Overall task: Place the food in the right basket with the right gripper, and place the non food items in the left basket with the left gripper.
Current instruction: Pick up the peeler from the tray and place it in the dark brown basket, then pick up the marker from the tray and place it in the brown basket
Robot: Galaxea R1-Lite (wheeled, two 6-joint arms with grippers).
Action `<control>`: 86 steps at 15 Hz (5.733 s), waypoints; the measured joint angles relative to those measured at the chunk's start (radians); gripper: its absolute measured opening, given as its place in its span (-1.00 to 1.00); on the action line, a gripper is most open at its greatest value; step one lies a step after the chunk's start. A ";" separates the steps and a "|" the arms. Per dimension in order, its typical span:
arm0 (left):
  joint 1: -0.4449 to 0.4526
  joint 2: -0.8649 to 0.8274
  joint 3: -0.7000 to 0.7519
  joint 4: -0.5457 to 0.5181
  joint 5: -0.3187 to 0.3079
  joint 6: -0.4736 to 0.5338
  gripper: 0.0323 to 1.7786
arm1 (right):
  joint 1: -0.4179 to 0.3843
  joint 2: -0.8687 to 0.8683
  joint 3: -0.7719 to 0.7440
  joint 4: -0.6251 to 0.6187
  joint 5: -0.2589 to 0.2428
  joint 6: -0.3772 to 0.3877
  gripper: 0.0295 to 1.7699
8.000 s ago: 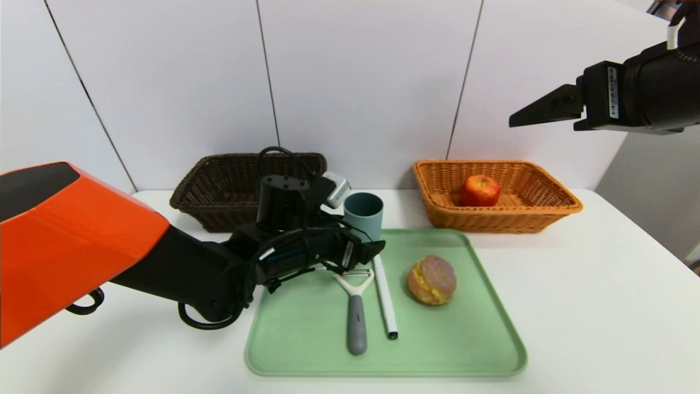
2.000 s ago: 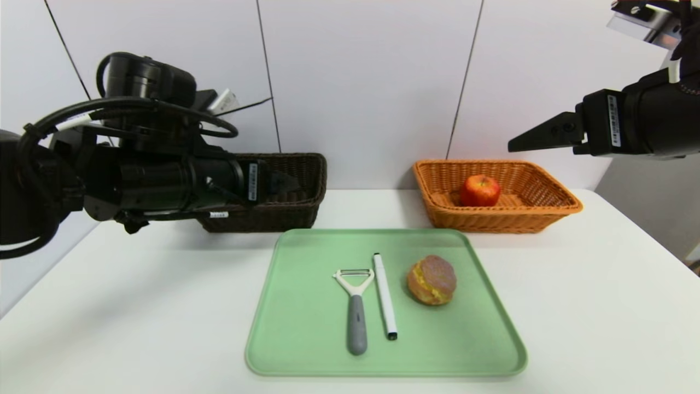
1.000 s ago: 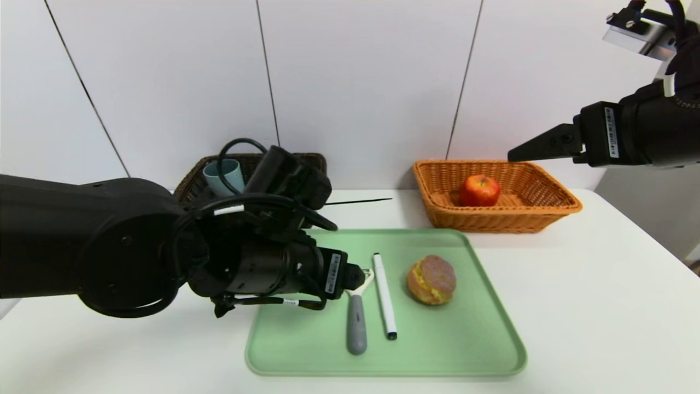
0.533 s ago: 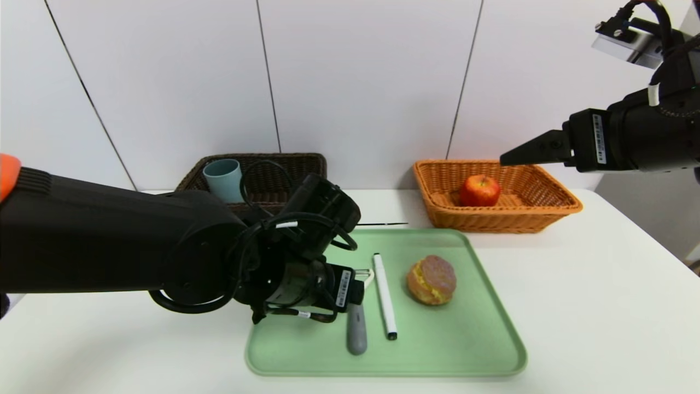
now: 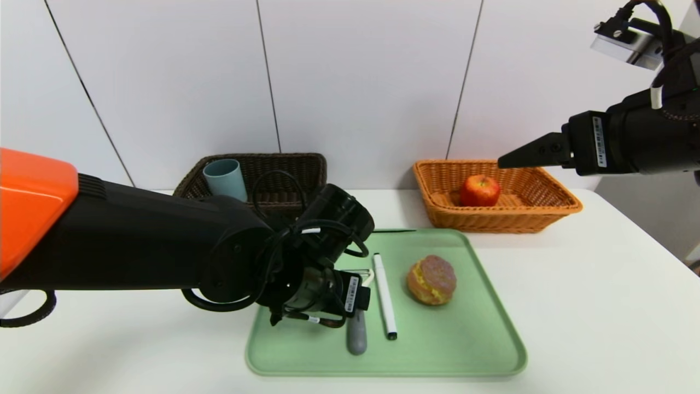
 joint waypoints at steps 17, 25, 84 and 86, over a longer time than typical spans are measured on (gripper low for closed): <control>-0.046 0.048 -0.018 -0.001 0.067 -0.006 0.90 | -0.005 -0.003 0.010 -0.002 0.000 0.000 0.93; -0.056 0.054 -0.013 0.000 0.062 -0.015 0.19 | -0.006 -0.007 0.014 -0.005 0.000 0.000 0.93; 0.445 0.119 -0.340 -0.239 -0.015 1.008 -0.04 | -0.044 -0.038 0.075 -0.032 0.041 0.000 0.93; 0.445 0.113 -0.348 -0.239 -0.013 0.989 0.18 | -0.044 -0.038 0.075 -0.032 0.044 0.000 0.93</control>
